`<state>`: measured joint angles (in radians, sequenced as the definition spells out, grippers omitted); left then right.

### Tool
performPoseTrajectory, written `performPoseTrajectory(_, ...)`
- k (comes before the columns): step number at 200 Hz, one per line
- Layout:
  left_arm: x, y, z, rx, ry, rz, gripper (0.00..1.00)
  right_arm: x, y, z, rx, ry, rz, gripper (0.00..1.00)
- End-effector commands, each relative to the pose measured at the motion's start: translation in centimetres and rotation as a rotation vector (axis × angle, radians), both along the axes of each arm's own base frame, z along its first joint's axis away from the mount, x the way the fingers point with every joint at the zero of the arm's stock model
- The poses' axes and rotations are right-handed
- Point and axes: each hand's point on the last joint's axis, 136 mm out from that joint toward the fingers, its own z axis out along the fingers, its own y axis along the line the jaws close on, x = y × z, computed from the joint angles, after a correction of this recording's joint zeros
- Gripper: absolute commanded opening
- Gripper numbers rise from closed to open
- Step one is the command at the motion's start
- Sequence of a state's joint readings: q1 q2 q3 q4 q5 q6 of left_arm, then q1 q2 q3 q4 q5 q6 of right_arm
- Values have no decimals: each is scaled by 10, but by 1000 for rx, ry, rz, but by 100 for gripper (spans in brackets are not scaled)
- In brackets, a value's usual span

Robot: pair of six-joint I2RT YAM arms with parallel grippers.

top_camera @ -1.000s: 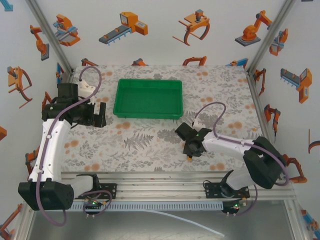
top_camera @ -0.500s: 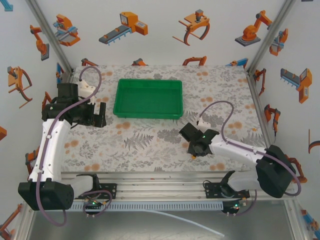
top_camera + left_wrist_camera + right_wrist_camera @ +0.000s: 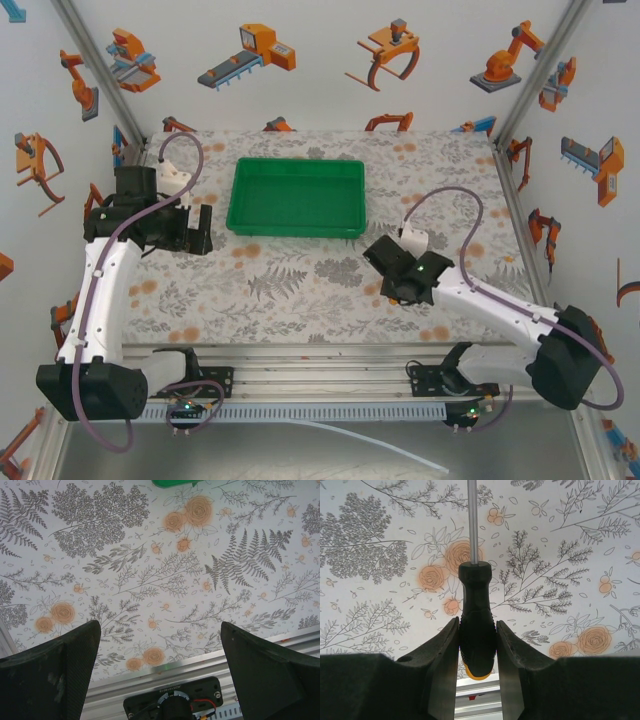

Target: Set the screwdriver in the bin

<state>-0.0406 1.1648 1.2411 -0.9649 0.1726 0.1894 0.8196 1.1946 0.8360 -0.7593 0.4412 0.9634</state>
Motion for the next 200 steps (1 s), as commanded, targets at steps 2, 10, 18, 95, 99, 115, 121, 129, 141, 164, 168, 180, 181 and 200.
performPoseTrajectory(2, -5, 0, 5, 9, -14, -6, 97, 12, 0, 21, -43, -45, 22, 23)
performPoseTrajectory(10, -7, 0, 4, 12, -13, -9, 97, 16, 4, 25, -43, -52, 32, 24)
performPoseTrajectory(18, -9, 1, 4, 16, -13, -11, 97, 20, 8, 30, -44, -57, 45, 24)
performPoseTrajectory(95, -29, -2, 6, 12, -12, -46, 97, 81, 68, 74, -45, -92, 211, 24)
performPoseTrajectory(99, -29, -3, 6, 11, -14, -46, 97, 85, 72, 76, -43, -94, 219, 24)
performPoseTrajectory(115, -32, -3, 8, 13, -21, -52, 97, 105, 90, 81, -15, -103, 250, 24)
performPoseTrajectory(121, -33, -3, 9, 14, -27, -56, 97, 112, 97, 81, -7, -103, 261, 24)
performPoseTrajectory(129, -34, -4, 11, 13, -30, -63, 97, 124, 106, 83, 4, -104, 274, 24)
performPoseTrajectory(141, -40, -10, 15, -7, -35, -102, 97, 140, 118, 84, -7, -112, 291, 24)
performPoseTrajectory(164, -55, -30, 24, -81, -54, -204, 97, 168, 140, 76, 16, -116, 305, 24)
performPoseTrajectory(168, -57, -32, 25, -91, -62, -214, 97, 173, 144, 73, 23, -114, 306, 24)
performPoseTrajectory(180, -61, -35, 31, -102, -82, -231, 97, 185, 155, 64, 32, -102, 320, 24)
performPoseTrajectory(181, -61, -35, 31, -102, -84, -231, 97, 185, 155, 63, 32, -99, 320, 24)
performPoseTrajectory(200, -61, -32, 37, -88, -102, -216, 97, 200, 167, 48, 48, -73, 338, 24)
